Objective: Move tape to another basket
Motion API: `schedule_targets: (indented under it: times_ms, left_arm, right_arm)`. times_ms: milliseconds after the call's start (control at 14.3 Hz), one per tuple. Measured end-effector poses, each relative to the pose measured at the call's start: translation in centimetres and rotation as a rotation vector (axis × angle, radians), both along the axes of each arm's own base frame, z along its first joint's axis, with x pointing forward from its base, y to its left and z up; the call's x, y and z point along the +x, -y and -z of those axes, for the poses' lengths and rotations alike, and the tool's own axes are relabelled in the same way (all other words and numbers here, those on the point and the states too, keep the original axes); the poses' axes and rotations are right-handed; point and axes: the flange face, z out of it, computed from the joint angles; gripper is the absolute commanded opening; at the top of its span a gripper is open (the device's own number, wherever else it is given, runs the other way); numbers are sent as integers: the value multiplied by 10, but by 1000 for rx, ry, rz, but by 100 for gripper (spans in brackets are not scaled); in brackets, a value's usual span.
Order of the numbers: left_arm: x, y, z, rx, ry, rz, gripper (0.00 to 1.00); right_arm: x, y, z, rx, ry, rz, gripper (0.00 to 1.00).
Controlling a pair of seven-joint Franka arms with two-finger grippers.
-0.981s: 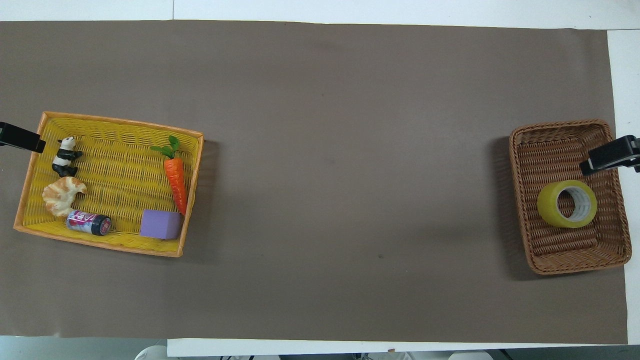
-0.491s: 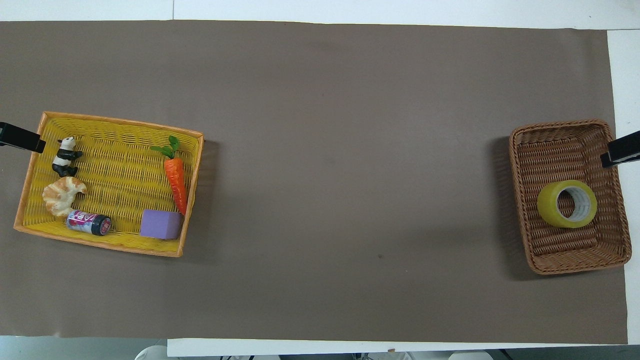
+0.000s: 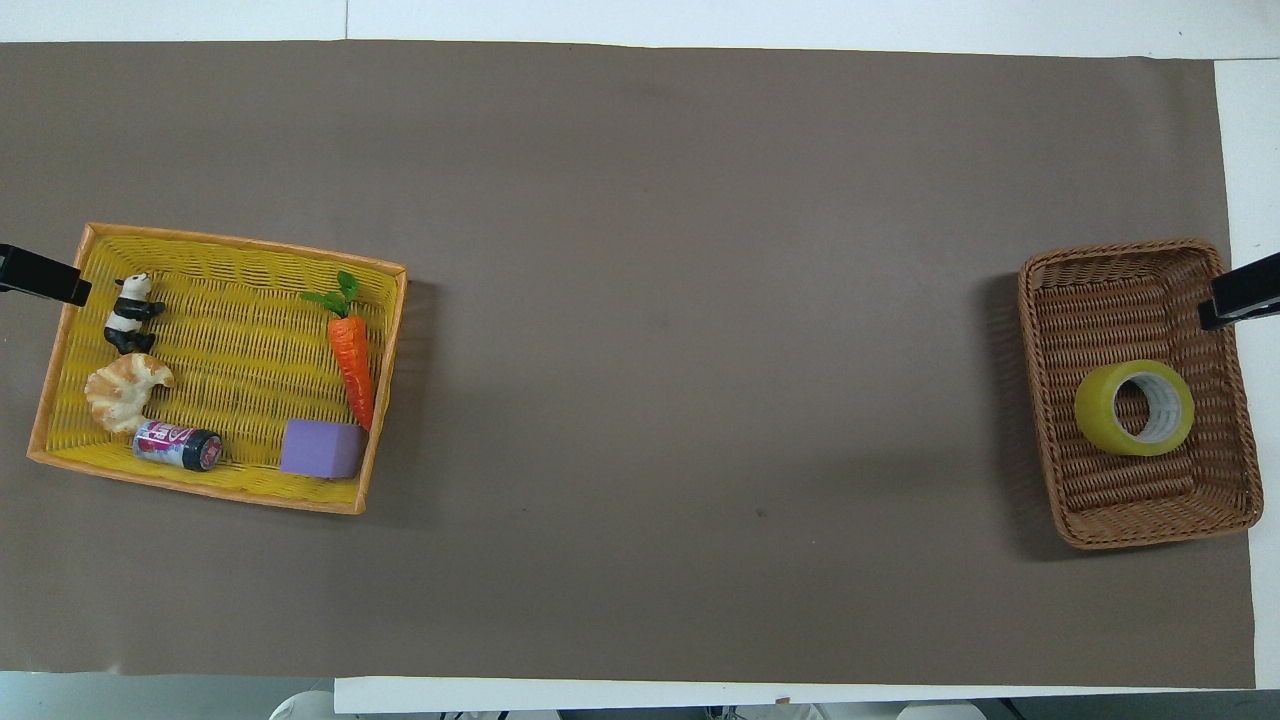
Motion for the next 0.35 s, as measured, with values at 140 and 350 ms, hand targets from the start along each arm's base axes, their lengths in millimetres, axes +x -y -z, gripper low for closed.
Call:
schedule_targets:
  times_ms: [140, 350]
  left_arm:
    - [0, 0, 0, 0, 0, 0, 100]
    - [0, 0, 0, 0, 0, 0, 100]
  right_arm:
    - [-2, 0, 1, 2, -16, 5, 99]
    - [-4, 10, 0, 5, -19, 24, 99]
